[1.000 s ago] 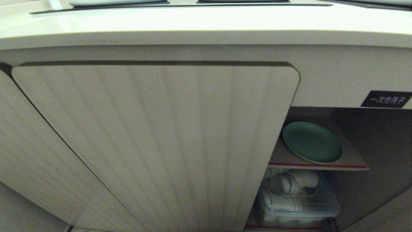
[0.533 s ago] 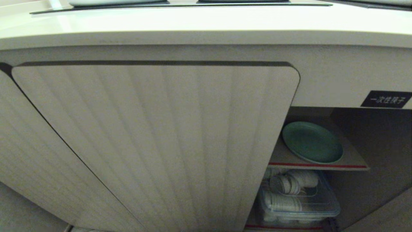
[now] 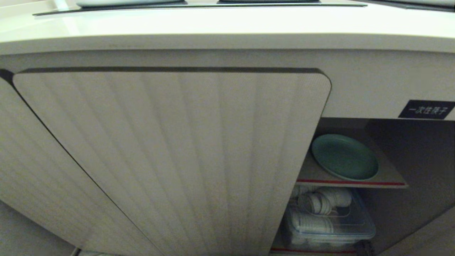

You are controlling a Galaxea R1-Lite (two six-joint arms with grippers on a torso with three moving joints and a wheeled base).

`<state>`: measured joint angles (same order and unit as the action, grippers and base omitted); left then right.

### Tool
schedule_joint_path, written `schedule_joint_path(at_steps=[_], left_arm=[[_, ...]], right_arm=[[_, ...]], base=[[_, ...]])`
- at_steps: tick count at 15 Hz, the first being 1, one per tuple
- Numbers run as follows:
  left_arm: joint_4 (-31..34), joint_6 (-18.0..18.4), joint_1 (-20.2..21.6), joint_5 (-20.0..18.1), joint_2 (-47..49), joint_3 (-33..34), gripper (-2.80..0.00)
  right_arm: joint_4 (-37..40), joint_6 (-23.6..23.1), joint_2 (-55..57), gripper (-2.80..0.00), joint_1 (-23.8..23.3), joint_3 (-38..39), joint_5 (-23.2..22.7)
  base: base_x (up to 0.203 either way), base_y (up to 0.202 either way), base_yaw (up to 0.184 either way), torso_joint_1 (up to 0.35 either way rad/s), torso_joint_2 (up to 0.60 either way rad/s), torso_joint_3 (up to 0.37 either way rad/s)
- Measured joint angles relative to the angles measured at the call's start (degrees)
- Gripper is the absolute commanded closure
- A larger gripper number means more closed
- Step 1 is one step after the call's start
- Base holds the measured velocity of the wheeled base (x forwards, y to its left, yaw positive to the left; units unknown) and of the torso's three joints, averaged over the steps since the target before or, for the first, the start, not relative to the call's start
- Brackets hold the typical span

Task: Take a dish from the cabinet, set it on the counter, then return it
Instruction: Take the plate from the cabinet

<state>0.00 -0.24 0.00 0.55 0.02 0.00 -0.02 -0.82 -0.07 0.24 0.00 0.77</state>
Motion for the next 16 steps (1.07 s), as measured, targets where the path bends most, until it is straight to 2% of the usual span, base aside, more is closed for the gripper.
schedule_joint_path(at_steps=[16], left_arm=[[0.0, 0.02, 0.0, 0.02, 0.0, 0.0, 0.0]], right_arm=[[0.02, -0.15, 0.0, 0.0, 0.0, 0.0, 0.38]], base=[[0.0, 0.0, 0.0, 0.0, 0.0, 0.0]])
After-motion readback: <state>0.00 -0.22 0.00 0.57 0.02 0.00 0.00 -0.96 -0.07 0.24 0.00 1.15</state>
